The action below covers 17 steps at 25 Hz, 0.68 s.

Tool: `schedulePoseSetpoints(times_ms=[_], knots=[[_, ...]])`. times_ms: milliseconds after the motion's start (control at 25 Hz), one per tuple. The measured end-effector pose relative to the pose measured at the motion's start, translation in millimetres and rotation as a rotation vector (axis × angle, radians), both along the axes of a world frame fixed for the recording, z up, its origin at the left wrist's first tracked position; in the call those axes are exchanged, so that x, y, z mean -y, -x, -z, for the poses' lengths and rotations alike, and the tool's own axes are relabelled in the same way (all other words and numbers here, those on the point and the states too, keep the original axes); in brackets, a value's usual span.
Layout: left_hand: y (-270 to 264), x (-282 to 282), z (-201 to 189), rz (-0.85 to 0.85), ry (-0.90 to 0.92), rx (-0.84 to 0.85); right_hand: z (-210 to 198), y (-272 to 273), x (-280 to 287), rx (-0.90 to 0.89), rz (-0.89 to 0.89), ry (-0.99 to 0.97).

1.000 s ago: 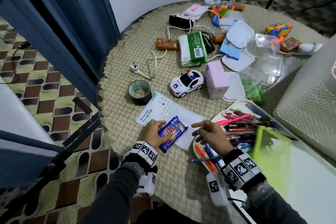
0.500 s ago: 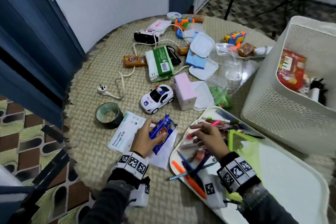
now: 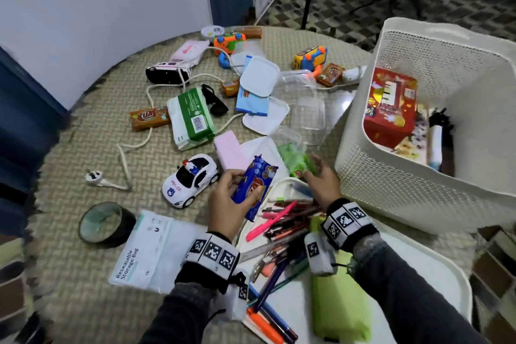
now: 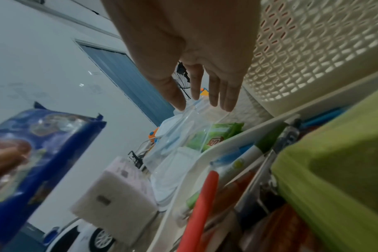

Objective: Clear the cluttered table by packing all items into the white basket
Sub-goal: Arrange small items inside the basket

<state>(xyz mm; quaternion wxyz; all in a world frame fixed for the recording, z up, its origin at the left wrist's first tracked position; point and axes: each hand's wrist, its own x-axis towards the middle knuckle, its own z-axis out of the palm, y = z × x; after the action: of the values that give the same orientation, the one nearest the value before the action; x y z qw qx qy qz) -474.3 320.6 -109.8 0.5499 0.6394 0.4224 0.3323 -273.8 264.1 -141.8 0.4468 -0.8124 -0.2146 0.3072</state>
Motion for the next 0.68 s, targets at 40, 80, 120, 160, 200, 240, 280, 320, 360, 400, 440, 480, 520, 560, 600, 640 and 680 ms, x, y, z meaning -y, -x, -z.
schedulePoseSetpoints(times_ms=[40, 80, 120, 160, 200, 240, 280, 320, 360, 400, 440, 480, 520, 560, 600, 640, 680], knots=[[-4.1, -1.2, 1.2, -0.009, 0.007, -0.003, 6.9, -7.4, -5.5, -0.035, -0.041, 0.065], [-7.5, -2.3, 2.5, -0.017, 0.015, -0.005, 17.1, -14.6, -12.0, -0.050, -0.074, 0.124], [-10.3, -3.4, 4.3, -0.024, 0.024, -0.007, 28.2, -20.7, -18.4, -0.029, -0.089, 0.160], [-12.1, -4.5, 6.7, -0.031, 0.027, -0.010, 40.6, -25.8, -24.5, 0.008, -0.089, 0.176], [-12.8, -5.4, 8.4, -0.039, 0.027, -0.014, 51.9, -29.3, -29.2, 0.049, -0.083, 0.188], [-14.4, -6.3, 10.7, -0.045, 0.034, -0.021, 62.5, -32.7, -32.5, 0.072, -0.070, 0.213], [-15.7, -7.1, 13.1, -0.055, 0.042, -0.030, 70.1, -34.8, -35.2, 0.086, -0.058, 0.232], [-16.9, -7.7, 15.8, -0.066, 0.044, -0.035, 76.0, -36.6, -37.3, 0.100, -0.043, 0.239], [-17.9, -8.1, 18.4, -0.074, 0.044, -0.039, 78.5, -37.6, -38.5, 0.114, -0.023, 0.241], [-19.0, -8.5, 20.4, -0.078, 0.047, -0.045, 79.4, -37.7, -39.9, 0.126, -0.005, 0.235], [-19.8, -8.8, 22.4, -0.082, 0.048, -0.046, 81.3, -38.2, -41.1, 0.127, 0.005, 0.229], [-20.4, -9.1, 24.4, -0.084, 0.049, -0.041, 82.5, -38.8, -42.0, 0.122, 0.009, 0.220], [-20.7, -9.3, 26.0, -0.084, 0.049, -0.033, 82.9, -39.3, -42.7, 0.113, 0.011, 0.211], [-20.8, -9.3, 26.5, -0.083, 0.049, -0.028, 81.6, -39.4, -43.7, 0.106, 0.014, 0.205], [-20.7, -10.1, 27.7, -0.082, 0.052, -0.027, 81.2, -39.6, -45.2, 0.098, 0.022, 0.198], [-20.4, -10.6, 28.3, -0.079, 0.055, -0.028, 80.4, -39.3, -46.0, 0.090, 0.031, 0.185], [-19.3, -11.2, 29.3, -0.080, 0.056, -0.029, 80.3, -39.0, -46.4, 0.077, 0.039, 0.170]])
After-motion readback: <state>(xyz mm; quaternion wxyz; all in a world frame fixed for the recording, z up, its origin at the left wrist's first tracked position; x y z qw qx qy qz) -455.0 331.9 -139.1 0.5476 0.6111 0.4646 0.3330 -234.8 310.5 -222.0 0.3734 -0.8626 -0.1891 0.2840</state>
